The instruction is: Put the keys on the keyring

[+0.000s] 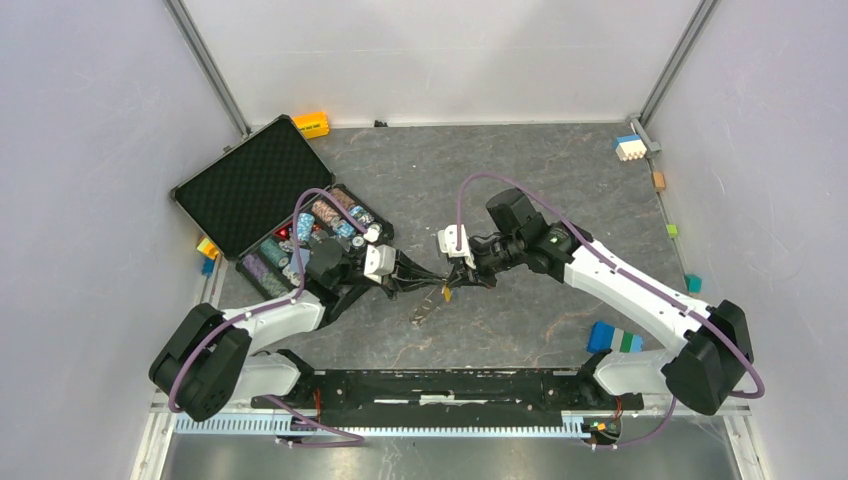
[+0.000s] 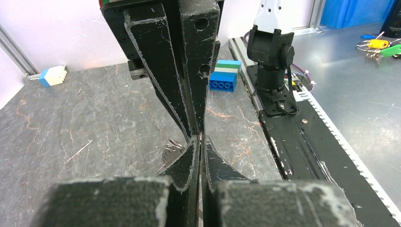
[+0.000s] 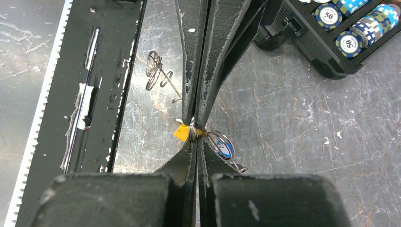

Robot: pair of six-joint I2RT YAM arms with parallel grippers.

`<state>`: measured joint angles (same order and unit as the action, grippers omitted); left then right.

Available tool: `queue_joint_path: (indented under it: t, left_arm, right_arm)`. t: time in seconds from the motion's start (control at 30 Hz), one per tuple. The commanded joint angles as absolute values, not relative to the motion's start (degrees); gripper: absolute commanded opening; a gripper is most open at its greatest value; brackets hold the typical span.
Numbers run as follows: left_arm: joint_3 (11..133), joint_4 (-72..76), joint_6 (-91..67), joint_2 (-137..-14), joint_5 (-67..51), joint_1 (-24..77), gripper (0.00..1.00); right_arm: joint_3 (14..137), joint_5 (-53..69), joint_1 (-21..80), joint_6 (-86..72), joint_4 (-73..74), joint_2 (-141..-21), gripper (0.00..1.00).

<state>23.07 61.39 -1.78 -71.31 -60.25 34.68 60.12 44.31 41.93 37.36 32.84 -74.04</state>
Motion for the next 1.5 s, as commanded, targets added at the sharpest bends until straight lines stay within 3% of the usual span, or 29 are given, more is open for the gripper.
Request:
queue_joint_path:
  t: [0.0,0.83,1.47]
  left_arm:
    - [23.29,67.18,-4.82,-70.86,-58.71,34.26,0.02]
    - [23.20,64.41,-1.51,-68.89,-59.17,33.71,0.02]
    - [22.52,70.76,-6.24,-70.05,-58.58,33.71,0.02]
  right_arm:
    - [59.67,44.18,41.83,37.32,29.97,-72.19,0.00]
    - [57.65,44.29,41.34,37.18,28.63,-71.05,0.00]
    - [54.84,45.80,41.37,35.47,23.12,-70.95,0.04]
